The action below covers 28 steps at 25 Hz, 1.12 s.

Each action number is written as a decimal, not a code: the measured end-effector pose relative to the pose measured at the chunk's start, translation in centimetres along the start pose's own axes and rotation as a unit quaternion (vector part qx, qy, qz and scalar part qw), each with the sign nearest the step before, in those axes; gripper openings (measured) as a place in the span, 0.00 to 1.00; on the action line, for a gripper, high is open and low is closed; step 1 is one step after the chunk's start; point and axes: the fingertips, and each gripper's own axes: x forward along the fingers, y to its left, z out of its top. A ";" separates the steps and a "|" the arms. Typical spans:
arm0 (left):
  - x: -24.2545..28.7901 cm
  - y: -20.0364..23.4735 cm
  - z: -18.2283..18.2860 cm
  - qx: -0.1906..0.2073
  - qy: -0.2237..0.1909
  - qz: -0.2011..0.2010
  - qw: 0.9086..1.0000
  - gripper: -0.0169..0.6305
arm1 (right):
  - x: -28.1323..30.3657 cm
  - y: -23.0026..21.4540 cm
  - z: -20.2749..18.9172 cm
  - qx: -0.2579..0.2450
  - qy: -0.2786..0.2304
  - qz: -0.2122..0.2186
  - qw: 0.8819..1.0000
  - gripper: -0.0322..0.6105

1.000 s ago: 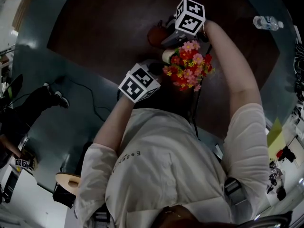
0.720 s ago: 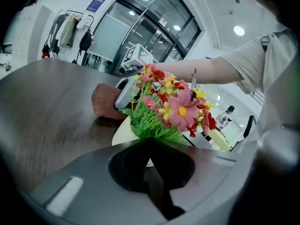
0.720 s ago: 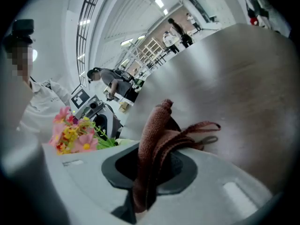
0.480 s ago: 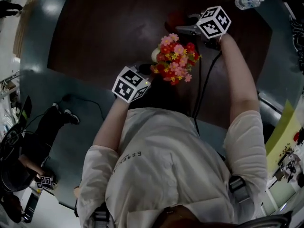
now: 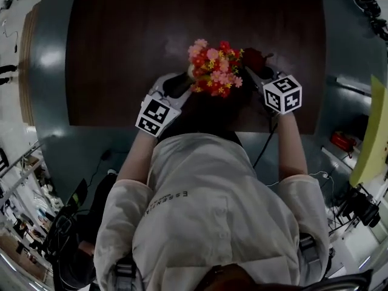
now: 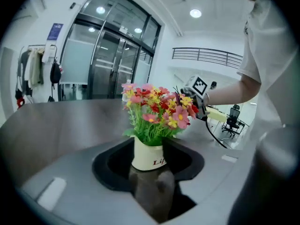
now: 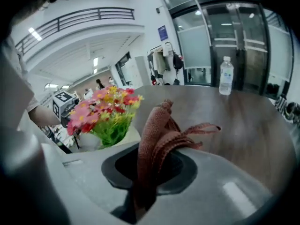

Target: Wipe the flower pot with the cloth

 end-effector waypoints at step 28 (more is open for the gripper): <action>11.2 -4.9 -3.3 0.250 0.082 -0.272 0.926 1.00 | -0.1 5.5 -5.2 0.139 -0.126 -0.037 0.981 0.13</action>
